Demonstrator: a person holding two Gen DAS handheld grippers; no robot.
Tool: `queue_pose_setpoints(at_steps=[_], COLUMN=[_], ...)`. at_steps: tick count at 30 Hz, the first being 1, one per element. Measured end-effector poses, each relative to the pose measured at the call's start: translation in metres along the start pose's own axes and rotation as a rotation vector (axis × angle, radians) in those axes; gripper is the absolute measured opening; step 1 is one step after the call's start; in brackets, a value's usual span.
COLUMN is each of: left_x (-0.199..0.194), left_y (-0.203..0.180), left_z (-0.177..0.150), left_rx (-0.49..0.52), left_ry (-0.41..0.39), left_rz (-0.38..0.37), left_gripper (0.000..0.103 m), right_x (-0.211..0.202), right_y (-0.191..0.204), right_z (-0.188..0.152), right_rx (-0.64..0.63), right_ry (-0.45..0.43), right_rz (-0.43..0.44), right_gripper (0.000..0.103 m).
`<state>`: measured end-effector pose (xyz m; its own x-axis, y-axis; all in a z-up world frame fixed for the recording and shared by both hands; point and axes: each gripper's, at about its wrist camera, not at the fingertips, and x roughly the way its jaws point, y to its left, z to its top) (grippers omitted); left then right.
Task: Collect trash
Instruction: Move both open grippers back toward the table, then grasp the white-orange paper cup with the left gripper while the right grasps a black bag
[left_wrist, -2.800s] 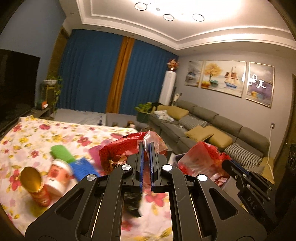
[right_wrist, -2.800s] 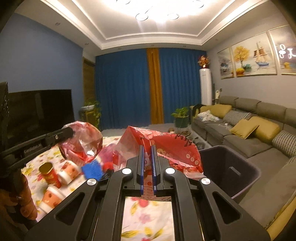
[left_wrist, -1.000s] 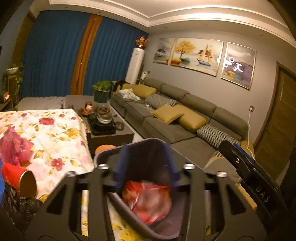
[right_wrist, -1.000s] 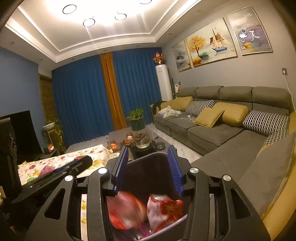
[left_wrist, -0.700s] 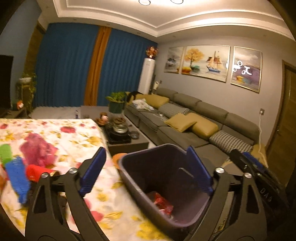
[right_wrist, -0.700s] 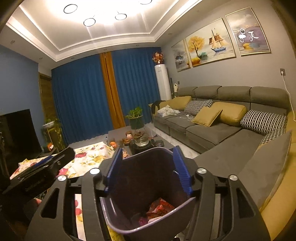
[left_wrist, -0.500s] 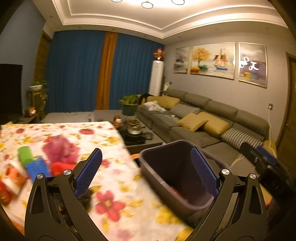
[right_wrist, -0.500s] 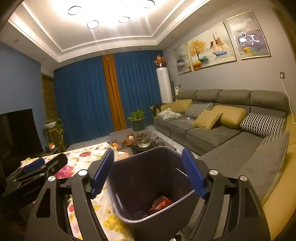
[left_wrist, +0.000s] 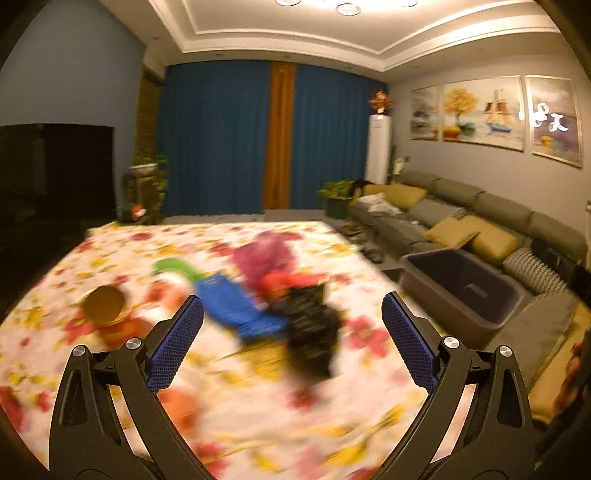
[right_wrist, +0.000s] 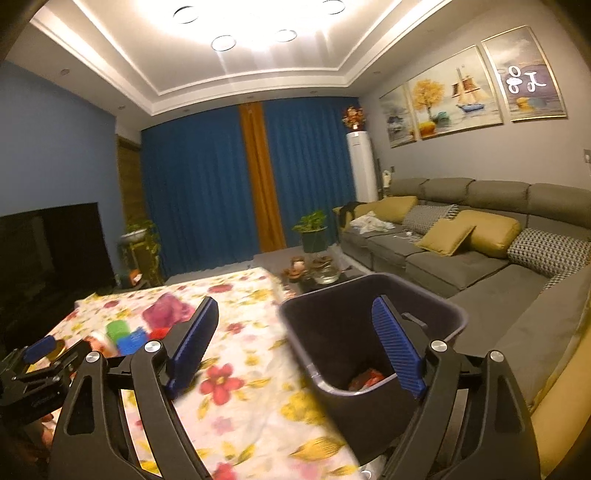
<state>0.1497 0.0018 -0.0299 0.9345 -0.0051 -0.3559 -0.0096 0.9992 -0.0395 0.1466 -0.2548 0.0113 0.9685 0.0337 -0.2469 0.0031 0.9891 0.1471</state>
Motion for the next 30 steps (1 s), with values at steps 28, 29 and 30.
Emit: queue_pose_setpoints(at_steps=[28, 29, 30], left_x=[0.025, 0.027, 0.03], left_y=[0.099, 0.101, 0.103], left_z=[-0.051, -0.052, -0.053], left_rx=[-0.116, -0.127, -0.138], left_ry=[0.305, 0.319, 0.331], left_rz=[0.047, 0.04, 0.03], left_gripper=[0.073, 0.07, 0.066], right_x=[0.033, 0.034, 0.037], right_y=[0.122, 0.123, 0.126], right_z=[-0.044, -0.045, -0.046], right_rx=[-0.13, -0.134, -0.141], right_ry=[0.127, 0.131, 0.139], right_rz=[0.151, 0.152, 0.153], right_gripper=[0.084, 0.084, 0.084])
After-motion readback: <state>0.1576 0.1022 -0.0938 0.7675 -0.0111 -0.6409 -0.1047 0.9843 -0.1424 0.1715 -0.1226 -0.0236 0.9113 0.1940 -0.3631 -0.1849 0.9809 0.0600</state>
